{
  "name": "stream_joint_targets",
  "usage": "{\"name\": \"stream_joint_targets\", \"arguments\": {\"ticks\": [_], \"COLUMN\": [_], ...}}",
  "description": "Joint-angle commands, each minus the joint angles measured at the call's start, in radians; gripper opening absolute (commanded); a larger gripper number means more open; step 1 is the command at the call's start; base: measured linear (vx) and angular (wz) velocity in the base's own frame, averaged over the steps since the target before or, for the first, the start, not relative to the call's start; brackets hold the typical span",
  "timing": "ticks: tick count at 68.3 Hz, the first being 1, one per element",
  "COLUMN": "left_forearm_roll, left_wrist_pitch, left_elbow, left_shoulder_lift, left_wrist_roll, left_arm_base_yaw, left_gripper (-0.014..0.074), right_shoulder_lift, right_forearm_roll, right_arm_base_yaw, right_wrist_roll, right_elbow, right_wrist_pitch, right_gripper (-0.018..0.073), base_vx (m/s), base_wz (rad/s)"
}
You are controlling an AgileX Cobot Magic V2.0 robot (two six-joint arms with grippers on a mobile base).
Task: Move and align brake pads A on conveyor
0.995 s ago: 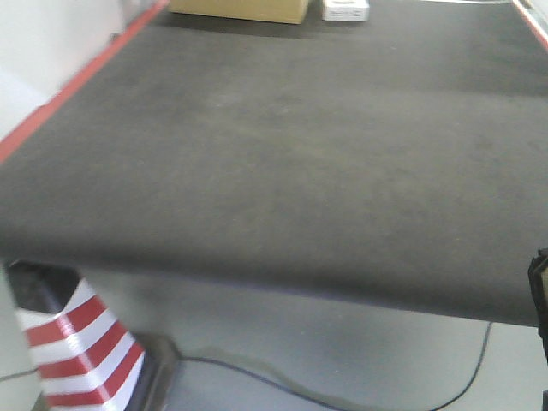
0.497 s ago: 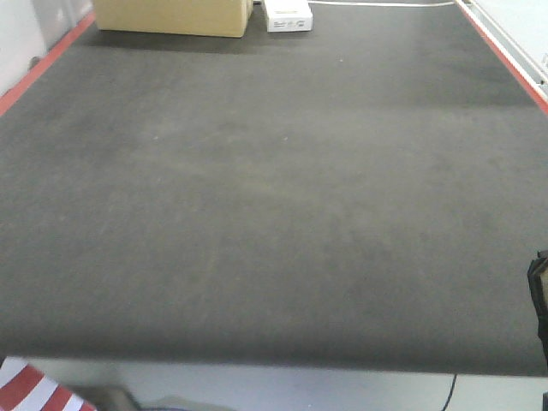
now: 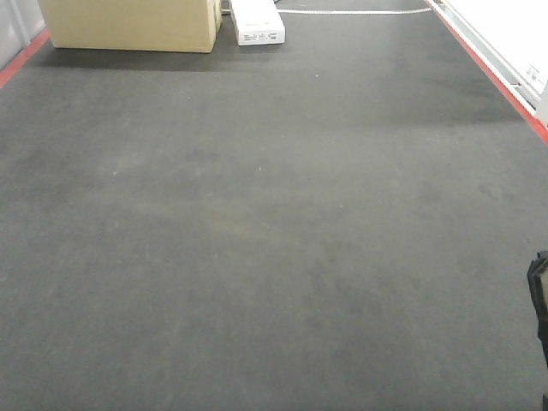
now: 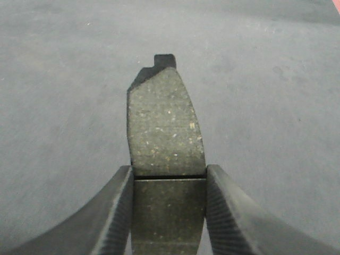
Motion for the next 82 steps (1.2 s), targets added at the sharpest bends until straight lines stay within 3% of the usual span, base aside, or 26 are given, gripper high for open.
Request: {"name": "stream_joint_targets", "arguments": {"ticks": [1, 82], "left_forearm_roll": [-0.008, -0.01], "left_wrist_pitch": [-0.096, -0.124], "left_elbow": [-0.029, -0.031], "left_shoulder_lift": [0.005, 0.004], "left_wrist_roll": [-0.002, 0.003], "left_arm_base_yaw": [0.001, 0.001], "left_gripper": [0.0104, 0.0106], "right_shoulder_lift": [0.007, 0.007], "right_forearm_roll": [0.002, 0.002], "right_arm_base_yaw": [-0.005, -0.005], "right_wrist_roll": [0.0, 0.0], "right_elbow": [-0.031, -0.031], "right_wrist_pitch": [-0.084, -0.084], "right_gripper": [0.0004, 0.0004], "base_vx": [0.16, 0.03], "base_wz": [-0.02, 0.0]}}
